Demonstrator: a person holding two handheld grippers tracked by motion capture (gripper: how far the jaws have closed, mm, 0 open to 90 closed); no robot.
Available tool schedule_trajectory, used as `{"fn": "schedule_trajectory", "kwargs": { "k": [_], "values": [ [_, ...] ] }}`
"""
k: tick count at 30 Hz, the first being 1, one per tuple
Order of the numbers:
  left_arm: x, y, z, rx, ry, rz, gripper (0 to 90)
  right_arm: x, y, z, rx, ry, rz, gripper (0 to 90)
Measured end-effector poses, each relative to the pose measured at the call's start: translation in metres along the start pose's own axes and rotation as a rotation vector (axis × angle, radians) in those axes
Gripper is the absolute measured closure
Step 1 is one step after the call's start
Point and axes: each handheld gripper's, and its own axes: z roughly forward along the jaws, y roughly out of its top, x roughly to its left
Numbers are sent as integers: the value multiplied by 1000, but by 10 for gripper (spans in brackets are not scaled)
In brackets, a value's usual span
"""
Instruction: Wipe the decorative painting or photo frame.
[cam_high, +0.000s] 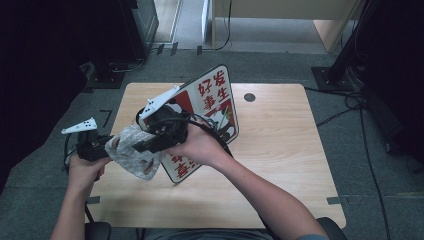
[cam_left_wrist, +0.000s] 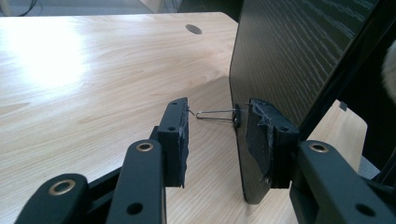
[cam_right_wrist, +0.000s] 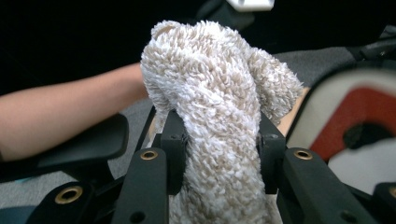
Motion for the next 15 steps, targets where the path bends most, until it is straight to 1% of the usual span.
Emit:
{"fn": "schedule_trajectory", "kwargs": {
  "k": [2,5,8,9,10,13,15],
  "values": [
    [0,-1,-1,-3,1,-1,597,2,8,0,-7,-3,-14,651],
    [0,-2,-3,-5,1,-1,597,5,20,-1,-16,-5,-23,651],
    [0,-4,-6,-11,0,-7,591,5,32,-2,-21,-23,-33,651],
    [0,-4,-6,-11,0,-7,588,5,32,-2,-21,-23,-33,651],
    [0,-4,-8,-26,-3,-12,587,4,38,-2,-30,-32,-31,651],
    [1,-5,-10,-27,4,-14,588,3,41,-1,-37,-30,-24,650],
    [1,-5,-10,-21,9,-15,589,2,42,1,-33,-41,-25,650]
  ]
}}
